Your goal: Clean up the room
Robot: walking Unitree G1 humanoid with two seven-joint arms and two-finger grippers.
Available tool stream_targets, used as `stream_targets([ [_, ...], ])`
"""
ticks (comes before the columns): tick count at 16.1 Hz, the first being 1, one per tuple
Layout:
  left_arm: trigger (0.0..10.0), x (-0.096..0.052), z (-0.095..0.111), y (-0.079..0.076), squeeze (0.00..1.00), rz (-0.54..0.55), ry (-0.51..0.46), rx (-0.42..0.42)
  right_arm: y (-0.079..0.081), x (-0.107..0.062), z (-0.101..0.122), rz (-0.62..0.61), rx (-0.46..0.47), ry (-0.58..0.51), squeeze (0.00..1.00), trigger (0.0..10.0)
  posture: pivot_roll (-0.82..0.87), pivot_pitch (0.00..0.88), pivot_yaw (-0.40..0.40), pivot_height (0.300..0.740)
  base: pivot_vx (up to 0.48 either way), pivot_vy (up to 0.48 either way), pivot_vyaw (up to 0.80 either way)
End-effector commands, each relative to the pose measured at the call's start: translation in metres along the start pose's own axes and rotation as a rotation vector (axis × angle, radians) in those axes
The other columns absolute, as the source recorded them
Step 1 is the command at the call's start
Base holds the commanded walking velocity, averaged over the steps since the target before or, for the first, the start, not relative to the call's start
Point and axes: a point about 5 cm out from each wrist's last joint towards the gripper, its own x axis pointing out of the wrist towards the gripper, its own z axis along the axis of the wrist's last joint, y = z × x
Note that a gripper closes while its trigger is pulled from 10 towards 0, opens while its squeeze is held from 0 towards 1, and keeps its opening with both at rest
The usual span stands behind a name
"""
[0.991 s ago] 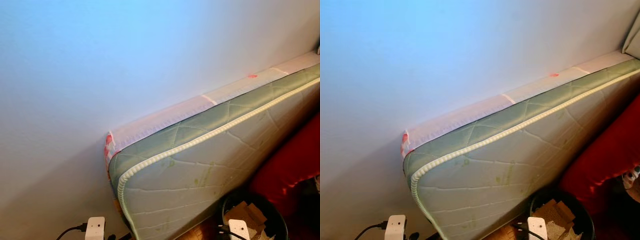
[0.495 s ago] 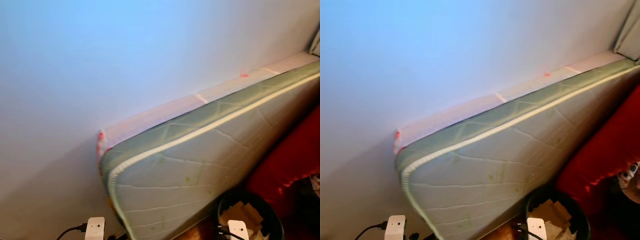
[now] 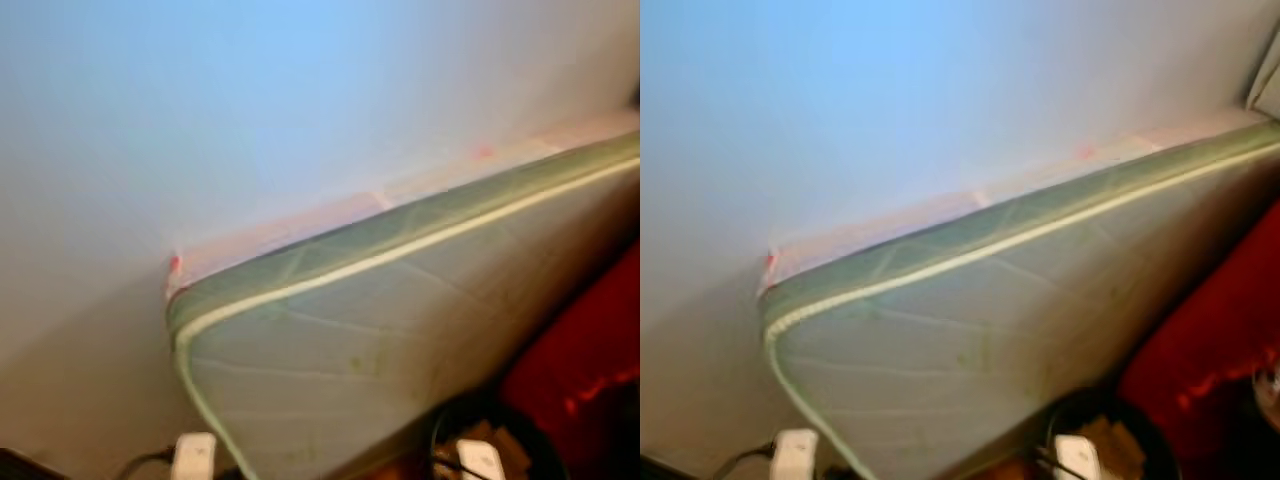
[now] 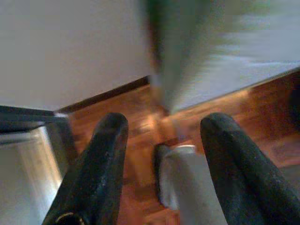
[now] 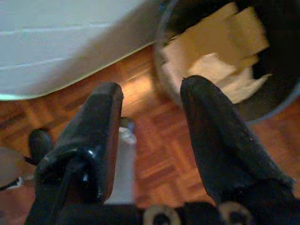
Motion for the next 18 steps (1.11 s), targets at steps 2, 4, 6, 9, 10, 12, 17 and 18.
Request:
stream_targets([
  [2,10.0,0.0128,0.0449,0.0043,0.00,0.058,0.043,0.007,0.0042,0.0131,0.0712,0.018,0.080,-0.054,0.00,10.0,0.02,0.000,0.020,0.740,0.000,0.000,0.00],
  [4,10.0,0.0128,0.0451,0.0045,0.00,0.062,0.041,0.009,0.0041,0.0131,0.0713,0.019,0.079,-0.054,0.00,10.0,0.02,0.000,0.020,0.740,0.000,0.000,0.00],
  [6,10.0,0.0128,0.0451,0.0046,0.00,0.067,0.039,0.002,0.0041,0.0131,0.0715,0.021,0.075,-0.054,0.00,10.0,0.02,0.000,0.020,0.740,0.000,0.000,0.00],
  [9,10.0,0.0128,0.0453,0.0045,0.00,0.069,0.034,-0.005,0.0040,0.0131,0.0716,0.021,0.075,-0.056,0.00,10.0,0.02,0.000,0.019,0.740,0.000,0.000,0.00],
  [10,10.0,0.0128,0.0454,0.0045,0.00,0.068,0.034,-0.001,0.0039,0.0131,0.0716,0.020,0.076,-0.056,0.00,10.0,0.02,0.000,0.019,0.740,0.000,0.000,0.00],
  [12,10.0,0.0128,0.0453,0.0045,0.00,0.069,0.037,0.002,0.0038,0.0131,0.0719,0.019,0.079,-0.059,0.00,10.0,0.02,0.000,0.018,0.740,0.000,0.000,0.00],
  [17,10.0,0.0129,0.0453,0.0041,0.00,0.065,0.038,0.001,0.0033,0.0130,0.0720,0.014,0.081,-0.061,0.00,10.0,0.01,0.000,0.017,0.740,0.000,0.000,0.00],
  [18,10.0,0.0129,0.0453,0.0041,0.00,0.065,0.039,0.002,0.0032,0.0130,0.0719,0.012,0.084,-0.060,0.00,10.0,0.02,0.000,0.016,0.740,0.000,0.000,0.00],
])
